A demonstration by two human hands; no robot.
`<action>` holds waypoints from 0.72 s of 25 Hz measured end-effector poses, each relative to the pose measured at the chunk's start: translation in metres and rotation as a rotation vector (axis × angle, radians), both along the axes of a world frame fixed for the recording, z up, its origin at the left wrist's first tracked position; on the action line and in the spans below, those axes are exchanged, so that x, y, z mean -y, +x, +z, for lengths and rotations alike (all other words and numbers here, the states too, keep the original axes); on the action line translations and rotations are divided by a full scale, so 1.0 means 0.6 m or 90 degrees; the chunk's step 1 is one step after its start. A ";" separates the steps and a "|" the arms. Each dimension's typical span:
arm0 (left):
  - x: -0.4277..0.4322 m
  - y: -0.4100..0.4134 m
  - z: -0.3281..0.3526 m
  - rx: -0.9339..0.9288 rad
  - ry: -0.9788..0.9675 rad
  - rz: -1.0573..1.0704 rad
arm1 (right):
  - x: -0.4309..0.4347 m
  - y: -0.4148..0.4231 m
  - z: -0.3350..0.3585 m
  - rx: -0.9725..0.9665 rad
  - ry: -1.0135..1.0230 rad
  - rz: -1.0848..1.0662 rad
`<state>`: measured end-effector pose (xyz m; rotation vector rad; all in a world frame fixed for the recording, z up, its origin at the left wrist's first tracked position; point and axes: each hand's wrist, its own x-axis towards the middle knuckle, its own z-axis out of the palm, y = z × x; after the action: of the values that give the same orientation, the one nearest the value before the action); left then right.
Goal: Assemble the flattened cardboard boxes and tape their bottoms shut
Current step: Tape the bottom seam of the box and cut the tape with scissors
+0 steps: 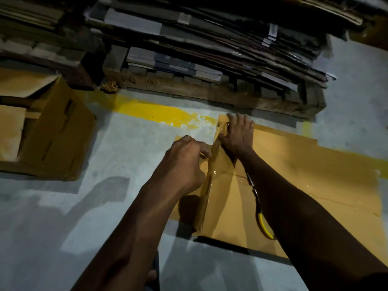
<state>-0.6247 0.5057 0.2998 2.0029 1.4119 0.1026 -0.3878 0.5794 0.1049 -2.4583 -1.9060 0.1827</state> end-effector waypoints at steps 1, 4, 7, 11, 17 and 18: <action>-0.001 0.000 -0.003 0.001 0.001 -0.007 | -0.013 0.012 -0.004 -0.054 -0.011 -0.072; -0.004 0.003 -0.009 0.004 -0.003 -0.021 | -0.043 0.013 -0.019 -0.093 -0.067 -0.092; -0.005 0.006 -0.008 0.007 -0.016 -0.044 | -0.050 0.008 -0.027 -0.074 -0.046 -0.089; -0.003 0.001 -0.008 0.027 -0.028 -0.049 | -0.061 0.007 -0.021 -0.089 -0.056 -0.108; -0.002 -0.002 -0.005 0.021 -0.040 -0.037 | -0.053 0.014 -0.018 -0.053 -0.078 -0.027; -0.002 -0.002 -0.005 0.021 -0.041 -0.036 | -0.051 0.014 -0.020 -0.053 -0.071 -0.014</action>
<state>-0.6260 0.5067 0.2967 1.9772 1.3211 0.0641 -0.3791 0.6099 0.0930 -2.4960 -1.8844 0.3952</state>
